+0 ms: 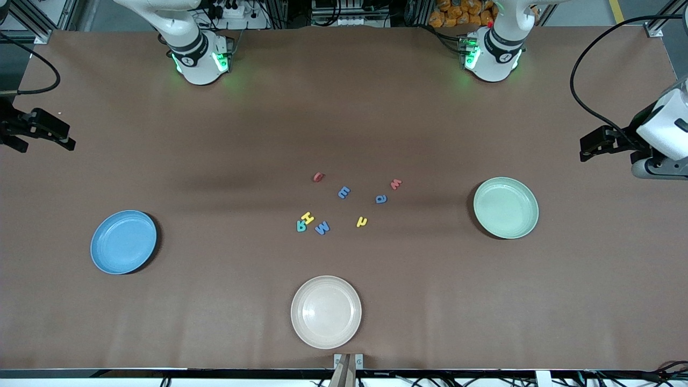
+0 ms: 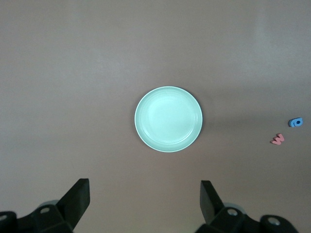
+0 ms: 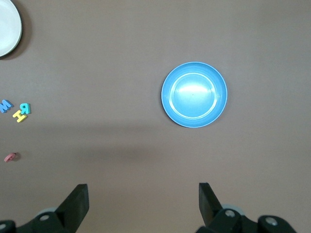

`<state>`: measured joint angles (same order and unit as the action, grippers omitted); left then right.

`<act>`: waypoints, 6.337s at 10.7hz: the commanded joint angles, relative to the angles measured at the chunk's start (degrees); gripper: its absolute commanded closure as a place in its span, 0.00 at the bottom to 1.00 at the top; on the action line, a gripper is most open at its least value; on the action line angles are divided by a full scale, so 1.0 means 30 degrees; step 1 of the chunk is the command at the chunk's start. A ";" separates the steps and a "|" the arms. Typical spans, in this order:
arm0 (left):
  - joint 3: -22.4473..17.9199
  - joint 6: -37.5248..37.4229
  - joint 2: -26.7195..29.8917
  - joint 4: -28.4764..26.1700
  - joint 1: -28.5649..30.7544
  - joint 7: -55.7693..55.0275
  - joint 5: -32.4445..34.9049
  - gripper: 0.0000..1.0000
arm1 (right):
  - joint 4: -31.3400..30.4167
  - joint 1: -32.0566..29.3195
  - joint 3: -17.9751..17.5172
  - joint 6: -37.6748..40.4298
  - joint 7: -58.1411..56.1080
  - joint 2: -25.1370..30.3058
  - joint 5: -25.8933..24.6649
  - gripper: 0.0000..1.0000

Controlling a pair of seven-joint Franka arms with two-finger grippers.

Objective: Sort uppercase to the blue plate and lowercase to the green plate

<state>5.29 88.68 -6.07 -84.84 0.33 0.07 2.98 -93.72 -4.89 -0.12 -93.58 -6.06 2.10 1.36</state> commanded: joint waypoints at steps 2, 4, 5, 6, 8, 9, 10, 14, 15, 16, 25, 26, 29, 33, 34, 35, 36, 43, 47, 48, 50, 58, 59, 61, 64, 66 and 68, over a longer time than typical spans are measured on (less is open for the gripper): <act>0.0023 -0.0262 0.0412 -0.0139 0.0123 -0.0023 -0.0173 0.00 | 0.0477 -0.0275 -0.0166 0.0228 -0.0002 -0.0406 -0.0013 0.00; 0.0023 -0.0262 0.0412 -0.0139 0.0210 -0.0022 -0.0173 0.00 | 0.0507 -0.0246 -0.0166 0.0228 -0.0031 -0.0406 -0.0013 0.00; 0.0023 -0.0262 0.0412 -0.0139 0.0211 -0.0022 -0.0173 0.00 | 0.0478 -0.0275 -0.0166 0.0257 -0.0031 -0.0435 -0.0013 0.00; 0.0023 -0.0262 0.0412 -0.0139 0.0240 -0.0022 -0.0173 0.00 | 0.0477 -0.0217 -0.0166 0.0257 -0.0031 -0.0465 -0.0042 0.00; 0.0023 -0.0262 0.0412 -0.0139 0.0241 -0.0022 -0.0173 0.00 | 0.0506 -0.0275 -0.0166 0.0257 -0.0031 -0.0465 -0.0042 0.00; 0.0052 -0.0349 0.0412 -0.0139 0.0241 -0.0022 -0.0202 0.00 | 0.0507 -0.0275 -0.0166 0.0228 -0.0031 -0.0465 -0.0042 0.00; 0.0052 -0.0350 0.0412 -0.0139 0.0241 -0.0022 -0.0174 0.00 | 0.0507 -0.0275 -0.0166 0.0228 -0.0002 -0.0465 -0.0013 0.00; 0.0052 -0.0757 0.0500 -0.0168 0.0241 -0.0109 -0.0349 0.00 | 0.0507 -0.0246 -0.0166 0.0228 0.0028 -0.0611 -0.0042 0.00; 0.0081 -0.0818 0.0529 -0.0255 0.0212 -0.0139 -0.0407 0.00 | 0.0507 -0.0246 -0.0166 0.0228 0.0028 -0.0611 -0.0042 0.00; 0.0169 -0.0819 0.0529 -0.0314 0.0211 -0.0169 -0.0437 0.00 | 0.0507 -0.0246 -0.0166 0.0228 0.0028 -0.0611 -0.0042 0.00; 0.3646 0.5902 0.2929 -0.8560 0.0123 -0.3878 -0.2077 0.00 | 0.0477 -0.0130 -0.0195 0.0083 0.0057 -0.1982 -0.0189 0.00; 0.4555 0.7804 0.3135 -1.0171 0.0123 -0.5195 -0.2368 0.00 | 0.0390 -0.0129 -0.0196 -0.0093 0.0086 -0.2481 -0.0189 0.00; 0.6904 1.2237 0.2991 -1.3753 0.0095 -0.7347 -0.2459 0.00 | -0.0544 -0.0245 -0.0166 -0.0646 0.0086 -0.3159 -0.0189 0.00; 0.8922 1.5458 0.0713 -1.5077 0.0006 -0.6117 -0.2371 0.00 | -0.1515 0.0336 -0.0225 -0.3256 0.1429 -0.4271 0.0103 0.00; 0.9625 1.6630 0.0009 -1.5399 0.0006 -0.5913 -0.1965 0.00 | -0.1486 0.1036 -0.0225 -0.3694 0.2304 -0.4564 0.0075 0.00; 0.9806 1.7251 -0.0578 -1.5432 0.0006 -0.5563 -0.0945 0.00 | -0.1485 0.1565 -0.0225 -0.4133 0.3299 -0.4886 0.0075 0.00; 0.9953 1.7518 -0.1135 -1.5345 -0.0052 -0.5183 0.0254 0.00 | -0.1485 0.1890 -0.0225 -0.4776 0.3686 -0.5324 0.0104 0.00; 0.9955 2.1647 -0.5180 -1.4905 -0.0257 -0.4710 0.6154 0.00 | -0.1544 0.1395 -0.0225 -0.4929 0.3367 -0.5651 0.0133 0.00; 0.9925 2.2648 -0.6559 -1.4583 -0.0374 -0.4827 0.7122 0.00 | -0.1515 0.1395 -0.0225 -0.4929 0.3396 -0.5651 0.0133 0.00; 0.9925 2.2677 -0.6821 -1.4466 -0.0520 -0.4827 0.7209 0.00 | -0.1515 0.1424 -0.0225 -0.4929 0.3397 -0.5651 0.0133 0.00; 0.9867 2.2707 -0.7494 -1.3970 -0.0550 -0.5031 0.8201 0.00 | -0.1515 0.1424 -0.0225 -0.4899 0.3397 -0.5621 0.0133 0.00; 0.9721 2.3205 -0.9137 -1.3440 -0.0609 -0.6900 1.1595 0.10 | -0.1485 0.1571 -0.0254 -0.5046 0.3660 -0.5651 0.0192 0.00; 0.9720 2.3234 -0.9458 -1.3266 -0.0609 -0.7661 1.2445 0.12 | -0.1485 0.1571 -0.0225 -0.5046 0.3660 -0.5622 0.0221 0.00; 0.9691 2.3205 -0.9578 -1.3118 -0.0580 -0.8342 1.3418 0.16 | -0.1485 0.1513 -0.0225 -0.5075 0.3660 -0.5651 0.1007 0.00; 0.9633 2.3176 -0.9578 -1.3117 -0.0609 -0.8343 1.3595 0.26 | -0.1485 0.1541 -0.0225 -0.5104 0.3660 -0.5622 0.1217 0.00; 0.9603 2.3175 -0.9636 -1.3088 -0.0609 -0.8313 1.3712 0.31 | -0.1369 0.1541 -0.0225 -0.5337 0.3660 -0.5650 0.1247 0.00; 0.9603 2.3175 -0.9695 -1.3059 -0.0609 -0.8284 1.3742 0.36 | -0.1397 0.1570 -0.0225 -0.6010 0.3660 -0.5738 0.1247 0.00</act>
<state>34.37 157.52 -34.35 -124.64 -1.25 -23.03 41.67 -98.06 -0.10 -0.59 -110.76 4.33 -15.22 3.90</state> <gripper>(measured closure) 0.330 0.000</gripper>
